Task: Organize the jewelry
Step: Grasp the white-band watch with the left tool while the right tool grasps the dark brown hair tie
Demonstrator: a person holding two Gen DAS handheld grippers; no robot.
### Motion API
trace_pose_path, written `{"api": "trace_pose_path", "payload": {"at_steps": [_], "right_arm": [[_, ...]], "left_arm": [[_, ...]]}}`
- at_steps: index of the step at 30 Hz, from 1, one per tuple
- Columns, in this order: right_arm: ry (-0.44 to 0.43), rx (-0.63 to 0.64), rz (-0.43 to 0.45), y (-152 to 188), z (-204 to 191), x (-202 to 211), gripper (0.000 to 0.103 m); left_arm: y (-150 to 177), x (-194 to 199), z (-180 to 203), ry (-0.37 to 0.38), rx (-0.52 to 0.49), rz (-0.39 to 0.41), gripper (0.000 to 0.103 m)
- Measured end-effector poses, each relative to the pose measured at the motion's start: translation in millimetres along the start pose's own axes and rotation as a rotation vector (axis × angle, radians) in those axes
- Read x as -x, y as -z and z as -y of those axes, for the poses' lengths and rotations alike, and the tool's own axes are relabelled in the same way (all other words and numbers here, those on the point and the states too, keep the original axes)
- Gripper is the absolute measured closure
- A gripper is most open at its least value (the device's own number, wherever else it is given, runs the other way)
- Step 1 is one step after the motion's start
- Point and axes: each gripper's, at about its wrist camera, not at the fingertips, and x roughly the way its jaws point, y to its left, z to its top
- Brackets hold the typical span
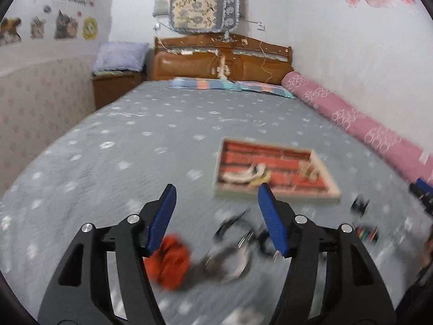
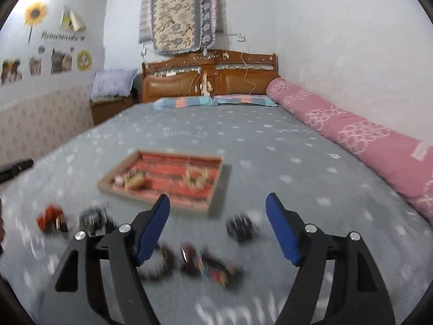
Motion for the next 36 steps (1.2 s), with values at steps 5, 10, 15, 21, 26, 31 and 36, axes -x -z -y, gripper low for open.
{"api": "trace_pose_path", "payload": {"at_steps": [5,10,15,21,26,31,36], "right_arm": [[0.007,0.023,-0.035,60.5,-1.3,48.7,0.030],[0.012,0.004,-0.093,114.6,2.2,72.8,0.029],[0.004,-0.007,-0.126,131.5,2.9,69.0,0.029],[0.006,-0.011,-0.122,126.9,1.1,66.9,0.029],[0.009,-0.026,-0.130,126.5,4.5,61.7,0.029],[0.007,-0.026,-0.122,121.1,-0.2,55.5,0.029],[-0.012,-0.014,-0.118,112.7,-11.9,43.7,0.029]], "left_arm": [[72.8,52.7,-4.5,-0.071,-0.053,0.037,0.040],[129.1,84.3,-19.5,-0.080,0.055,0.003,0.037],[147.2,82.7,-17.8,-0.097,0.040,-0.048,0.037],[141.4,79.5,-13.6,-0.095,0.060,-0.041,0.037],[142.7,74.3,-1.6,-0.090,0.037,-0.054,0.037],[139.1,67.7,8.9,-0.073,0.033,-0.060,0.037],[133.6,55.2,19.2,-0.065,0.026,-0.073,0.037]]}}
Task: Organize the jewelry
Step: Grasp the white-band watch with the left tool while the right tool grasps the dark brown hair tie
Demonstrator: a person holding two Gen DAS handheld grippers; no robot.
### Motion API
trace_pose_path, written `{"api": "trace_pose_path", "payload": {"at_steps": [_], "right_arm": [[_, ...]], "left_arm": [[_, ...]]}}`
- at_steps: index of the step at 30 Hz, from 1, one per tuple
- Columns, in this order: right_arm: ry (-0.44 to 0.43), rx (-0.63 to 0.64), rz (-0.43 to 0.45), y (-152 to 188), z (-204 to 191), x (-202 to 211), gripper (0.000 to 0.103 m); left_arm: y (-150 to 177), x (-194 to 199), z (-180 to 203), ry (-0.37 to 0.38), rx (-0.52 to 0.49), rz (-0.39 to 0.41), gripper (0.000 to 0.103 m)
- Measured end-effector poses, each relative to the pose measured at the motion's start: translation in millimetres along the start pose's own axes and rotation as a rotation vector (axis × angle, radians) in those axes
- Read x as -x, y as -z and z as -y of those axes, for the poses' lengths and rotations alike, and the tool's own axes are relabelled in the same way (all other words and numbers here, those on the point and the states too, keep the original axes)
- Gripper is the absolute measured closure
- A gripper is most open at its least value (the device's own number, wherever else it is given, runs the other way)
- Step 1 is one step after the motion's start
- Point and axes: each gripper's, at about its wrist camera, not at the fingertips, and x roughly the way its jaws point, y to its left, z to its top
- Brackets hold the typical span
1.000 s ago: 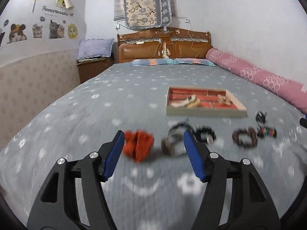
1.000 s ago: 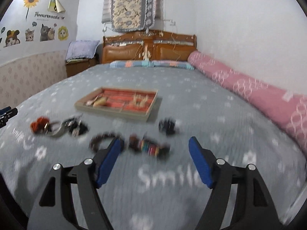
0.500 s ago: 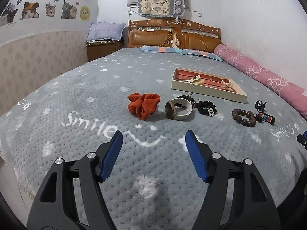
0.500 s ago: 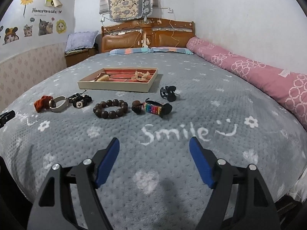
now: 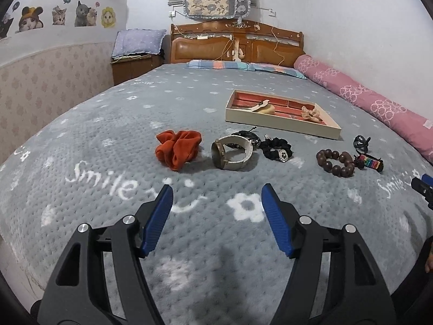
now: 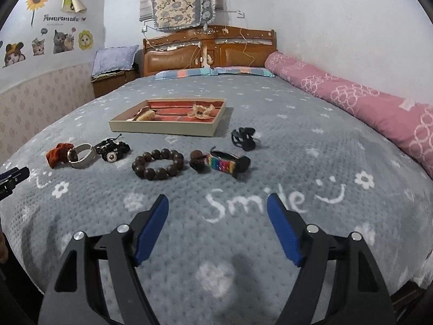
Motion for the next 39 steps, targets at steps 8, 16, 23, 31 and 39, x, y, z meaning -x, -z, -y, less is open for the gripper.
{"api": "trace_pose_path", "payload": {"at_steps": [8,16,23,31,39], "right_arm": [[-0.029,0.009,-0.045,-13.2,-17.4,-39.2,0.030],[0.022,0.046,-0.174,-27.1,-27.9,-109.6,0.045],[0.009,0.051,-0.216,-38.8,-26.7,-142.3,0.051],[-0.016,0.072,-0.282,-48.5,-31.9,-175.4,0.082],[-0.053,0.030,-0.247,-53.4,-25.8,-162.0,0.083]], "left_arm": [[-12.7,-38.9,10.1,0.005,-0.005,-0.061,0.037],[-38.8,-95.7,9.8,-0.038,0.037,-0.145,0.037],[-49.7,-149.4,14.8,-0.097,0.011,-0.251,0.037],[-55.9,-189.3,16.0,-0.060,0.016,-0.320,0.068],[-56.9,-178.1,13.1,-0.027,0.017,-0.294,0.092]]}}
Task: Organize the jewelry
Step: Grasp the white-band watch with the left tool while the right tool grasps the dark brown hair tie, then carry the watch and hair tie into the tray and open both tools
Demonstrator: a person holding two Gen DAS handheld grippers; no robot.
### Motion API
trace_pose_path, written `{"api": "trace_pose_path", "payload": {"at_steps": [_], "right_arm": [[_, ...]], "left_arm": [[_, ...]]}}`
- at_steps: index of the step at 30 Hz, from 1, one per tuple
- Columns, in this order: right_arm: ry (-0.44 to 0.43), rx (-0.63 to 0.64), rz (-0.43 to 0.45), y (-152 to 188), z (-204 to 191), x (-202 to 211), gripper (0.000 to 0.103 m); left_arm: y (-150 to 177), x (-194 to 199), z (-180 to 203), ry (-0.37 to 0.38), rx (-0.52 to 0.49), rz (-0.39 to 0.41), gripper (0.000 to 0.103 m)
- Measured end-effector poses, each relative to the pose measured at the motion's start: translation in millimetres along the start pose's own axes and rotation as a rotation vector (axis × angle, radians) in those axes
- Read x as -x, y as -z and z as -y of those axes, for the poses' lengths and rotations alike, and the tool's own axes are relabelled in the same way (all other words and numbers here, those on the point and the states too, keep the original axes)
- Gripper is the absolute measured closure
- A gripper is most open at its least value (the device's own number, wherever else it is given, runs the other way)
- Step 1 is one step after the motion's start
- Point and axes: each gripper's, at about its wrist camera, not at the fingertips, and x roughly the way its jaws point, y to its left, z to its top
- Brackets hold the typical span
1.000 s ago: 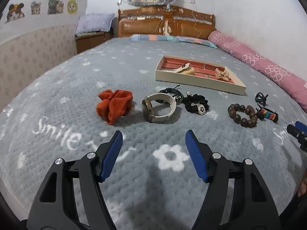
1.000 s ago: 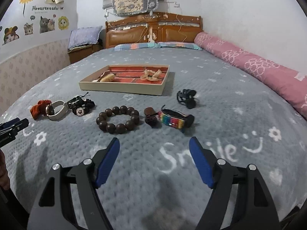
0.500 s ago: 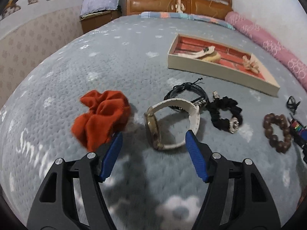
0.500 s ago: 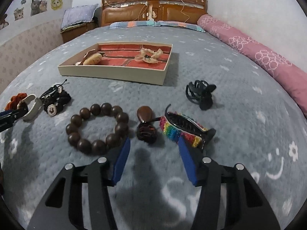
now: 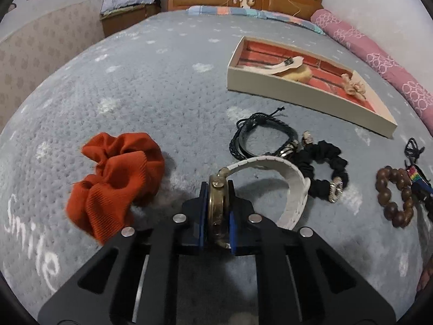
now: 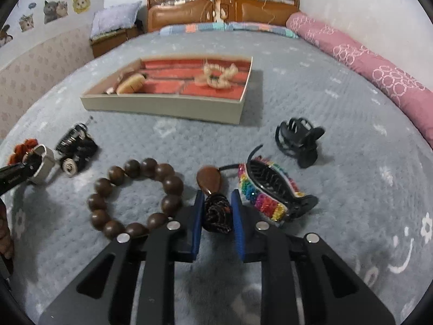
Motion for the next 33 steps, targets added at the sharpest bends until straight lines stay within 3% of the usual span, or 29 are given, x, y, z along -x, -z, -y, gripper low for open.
{"api": "trace_pose_path", "payload": {"at_steps": [13,22,33], "right_arm": [[-0.111,-0.024,0.199,6.2,-3.0,128.8,0.083],[-0.125,-0.012,0.254,13.7,-8.1,166.3,0.083],[-0.113,-0.005,0.284,6.6,-8.4,181.3,0.083]], "left_arm": [[22.6,114.4,0.1,0.045,-0.026,0.141,0.092],[27.2,161.8,7.7,0.041,-0.041,0.202,0.092],[21.6,175.1,10.6,0.041,-0.042,0.232,0.092]]}}
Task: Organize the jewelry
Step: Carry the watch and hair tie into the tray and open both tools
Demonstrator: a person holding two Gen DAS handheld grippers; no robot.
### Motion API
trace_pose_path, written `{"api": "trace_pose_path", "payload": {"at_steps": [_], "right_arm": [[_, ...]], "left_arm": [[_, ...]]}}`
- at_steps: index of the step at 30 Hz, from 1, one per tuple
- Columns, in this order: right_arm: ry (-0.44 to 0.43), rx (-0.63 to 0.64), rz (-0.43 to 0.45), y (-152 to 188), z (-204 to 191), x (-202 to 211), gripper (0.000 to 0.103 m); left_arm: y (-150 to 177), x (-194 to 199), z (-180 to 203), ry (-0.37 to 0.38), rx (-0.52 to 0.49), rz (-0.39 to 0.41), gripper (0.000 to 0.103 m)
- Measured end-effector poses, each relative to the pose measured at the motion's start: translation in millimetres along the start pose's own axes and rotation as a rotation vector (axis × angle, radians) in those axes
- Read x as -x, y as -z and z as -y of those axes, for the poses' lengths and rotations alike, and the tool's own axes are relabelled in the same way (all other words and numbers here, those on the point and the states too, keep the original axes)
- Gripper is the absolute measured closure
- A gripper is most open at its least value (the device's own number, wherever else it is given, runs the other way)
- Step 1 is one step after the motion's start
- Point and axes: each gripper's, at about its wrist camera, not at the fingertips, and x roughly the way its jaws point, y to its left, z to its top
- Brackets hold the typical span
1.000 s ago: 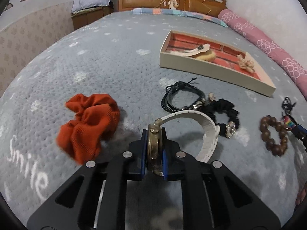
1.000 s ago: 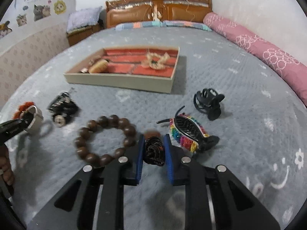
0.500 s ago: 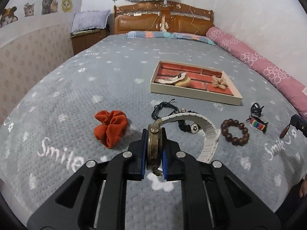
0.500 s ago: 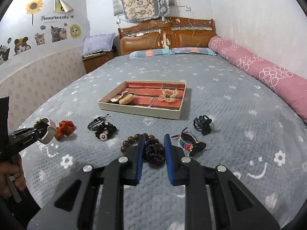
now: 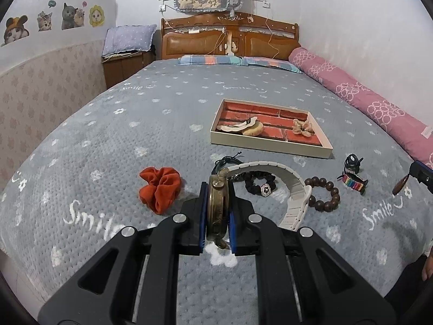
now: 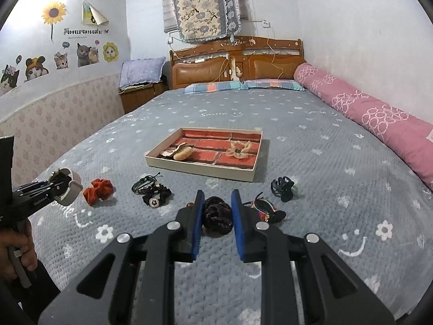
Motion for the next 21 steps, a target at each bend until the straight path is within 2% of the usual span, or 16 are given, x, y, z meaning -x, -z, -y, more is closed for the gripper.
{"api": "trace_pose_path", "payload": {"at_steps": [7,14,21], "right_arm": [[-0.006,0.023,0.008,-18.2,-2.9,-10.6,0.083],[-0.005,0.041,0.022,-52.6,-6.2,-46.1,0.083],[-0.021,0.017,-0.002,-88.4,-6.8,-107.2,0.083]], "left_arm": [[-22.4,-13.0,1.9,0.010,-0.012,0.008,0.092],[-65.1,-40.5,11.1,0.026,-0.028,0.024,0.091],[-106.4,-106.5,17.8,0.033,-0.023,-0.012,0.091]]}}
